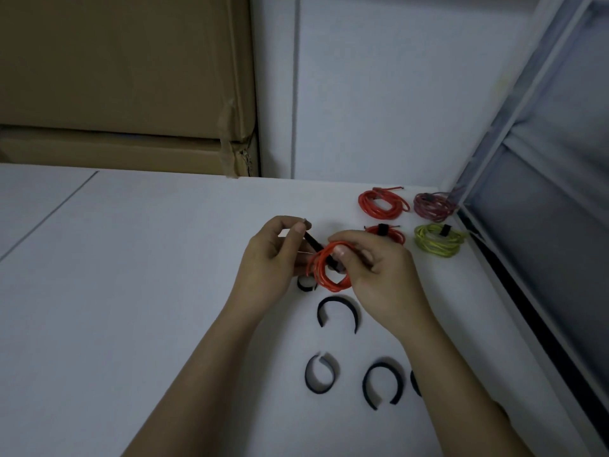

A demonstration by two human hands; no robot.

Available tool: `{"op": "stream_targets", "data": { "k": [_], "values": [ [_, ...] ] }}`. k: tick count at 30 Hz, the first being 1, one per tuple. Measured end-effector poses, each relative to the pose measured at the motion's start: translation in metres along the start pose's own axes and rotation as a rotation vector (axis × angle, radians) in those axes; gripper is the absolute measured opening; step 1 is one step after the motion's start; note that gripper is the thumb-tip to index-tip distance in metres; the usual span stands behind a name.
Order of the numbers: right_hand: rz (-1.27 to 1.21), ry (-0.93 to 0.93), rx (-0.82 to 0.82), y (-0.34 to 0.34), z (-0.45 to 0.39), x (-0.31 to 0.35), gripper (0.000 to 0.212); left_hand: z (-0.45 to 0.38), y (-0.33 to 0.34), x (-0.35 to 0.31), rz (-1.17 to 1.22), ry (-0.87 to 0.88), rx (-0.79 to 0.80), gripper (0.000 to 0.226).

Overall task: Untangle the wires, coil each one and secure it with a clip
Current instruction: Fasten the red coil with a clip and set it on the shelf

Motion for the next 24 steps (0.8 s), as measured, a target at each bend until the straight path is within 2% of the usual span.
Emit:
{"op": "stream_targets", "data": {
  "k": [5,14,18,24],
  "values": [
    [-0.108,0.061,0.014,-0.0029,0.0008,-0.0039,0.019,0.0039,-0.0019,-0.0013,0.016,-0.016,-0.001,0.014],
    [-0.156,0.015,-0.124,-0.0009,0.0038,-0.0057,0.021,0.0069,0.0007,-0.0023,0.213,-0.109,0.201,0.031],
    [-0.119,-0.029,-0.125,0.0016,0.0054,-0.006,0.025,0.0077,0.0011,-0.0026,0.148,-0.07,0.253,0.026],
    [-0.233,0.004,-0.089,0.0022,0.0046,-0.0044,0.027,0.007,-0.0007,-0.0034,0.121,-0.021,0.182,0.025]
  ]
}}
Point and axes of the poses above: each hand's wrist, its own z-axis away from the middle knuckle, its own y-axis out of the palm, x = y × z, the point moved 3 cm from there along -z, towards the middle knuckle
